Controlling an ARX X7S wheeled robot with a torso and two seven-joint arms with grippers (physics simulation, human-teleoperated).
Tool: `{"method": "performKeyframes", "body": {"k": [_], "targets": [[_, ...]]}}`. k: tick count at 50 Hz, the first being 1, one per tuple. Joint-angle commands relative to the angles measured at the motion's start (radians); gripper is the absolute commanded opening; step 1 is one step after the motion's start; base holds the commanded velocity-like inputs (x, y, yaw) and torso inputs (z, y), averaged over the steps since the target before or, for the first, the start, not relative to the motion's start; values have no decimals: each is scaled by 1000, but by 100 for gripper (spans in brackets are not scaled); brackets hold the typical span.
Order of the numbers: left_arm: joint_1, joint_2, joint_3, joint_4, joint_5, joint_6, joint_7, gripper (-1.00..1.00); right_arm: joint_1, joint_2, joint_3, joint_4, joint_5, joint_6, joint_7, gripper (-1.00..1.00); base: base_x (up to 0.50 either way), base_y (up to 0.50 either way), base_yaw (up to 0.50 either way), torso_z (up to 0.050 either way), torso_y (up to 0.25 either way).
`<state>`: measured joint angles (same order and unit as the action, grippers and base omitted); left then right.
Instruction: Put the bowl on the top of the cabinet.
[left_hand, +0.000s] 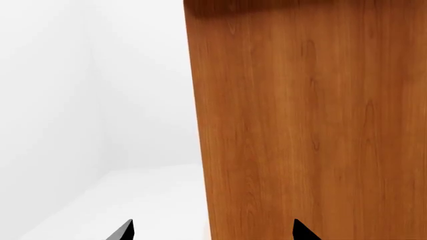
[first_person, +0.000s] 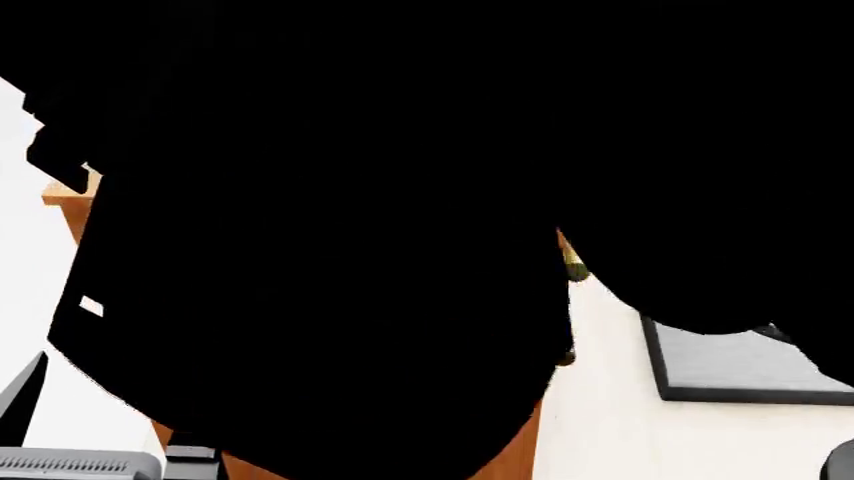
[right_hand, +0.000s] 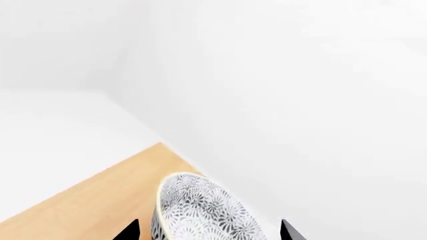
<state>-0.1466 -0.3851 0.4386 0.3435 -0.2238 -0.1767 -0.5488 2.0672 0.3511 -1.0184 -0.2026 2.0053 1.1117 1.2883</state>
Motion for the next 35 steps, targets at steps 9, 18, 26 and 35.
{"method": "performKeyframes", "body": {"k": [9, 18, 26, 35], "targets": [[-3, -2, 6, 3, 3, -5, -6, 100, 1, 240, 60, -302, 209, -80, 193, 100, 0, 0, 0, 0, 0], [-6, -3, 6, 3, 4, -3, -8, 100, -98, 365, 75, -474, 189, -130, 229, 100, 0, 0, 0, 0, 0], [-3, -4, 4, 4, 2, 1, -11, 100, -331, 527, 108, -663, 57, -197, 194, 100, 0, 0, 0, 0, 0], [-8, -2, 9, 2, 1, -1, -11, 100, -692, 688, 142, -770, -274, -301, 29, 100, 0, 0, 0, 0, 0]]}}
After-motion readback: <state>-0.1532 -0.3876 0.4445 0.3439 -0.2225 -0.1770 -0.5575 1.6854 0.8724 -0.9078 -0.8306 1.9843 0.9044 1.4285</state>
